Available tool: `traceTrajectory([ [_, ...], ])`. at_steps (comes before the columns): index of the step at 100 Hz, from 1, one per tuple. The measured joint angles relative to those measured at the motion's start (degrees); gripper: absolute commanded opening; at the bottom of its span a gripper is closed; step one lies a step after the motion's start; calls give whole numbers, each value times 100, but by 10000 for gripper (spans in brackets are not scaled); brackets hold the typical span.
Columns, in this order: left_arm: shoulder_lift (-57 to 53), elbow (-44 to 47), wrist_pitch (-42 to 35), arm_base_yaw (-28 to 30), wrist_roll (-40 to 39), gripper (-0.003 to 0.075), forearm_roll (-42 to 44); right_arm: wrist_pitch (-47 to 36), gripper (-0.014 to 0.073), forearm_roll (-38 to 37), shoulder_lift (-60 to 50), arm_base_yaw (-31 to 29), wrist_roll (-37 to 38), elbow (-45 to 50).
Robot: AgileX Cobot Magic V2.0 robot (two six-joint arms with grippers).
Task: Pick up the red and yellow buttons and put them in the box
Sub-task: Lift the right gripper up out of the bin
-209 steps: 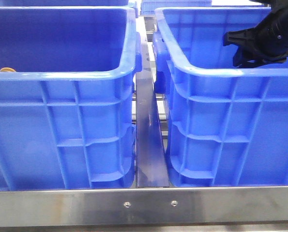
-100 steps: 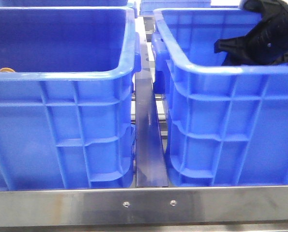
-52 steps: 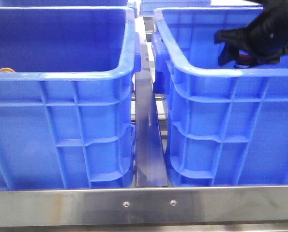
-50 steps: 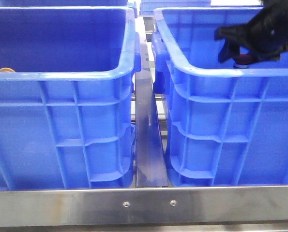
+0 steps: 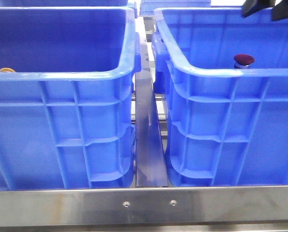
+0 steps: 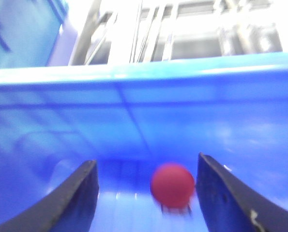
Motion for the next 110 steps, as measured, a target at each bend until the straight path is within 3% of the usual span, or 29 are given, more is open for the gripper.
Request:
traceTrajectory([
  [45,0,0,0,0,0,-19,0,78,453,0,-2571,0,-54,1687],
  [55,0,0,0,0,0,-19,0,98,369,0,-3021,0,-54,1980],
  [84,0,0,0,0,0,-18,0,229,-76,0,-3795,0,-54,2310],
  [98,0,0,0,0,0,3,0,350,-69,0,-3829,0,-54,2310],
  [110,0,0,0,0,0,135,0,496,-69,0,-3829,0,-54,2310],
])
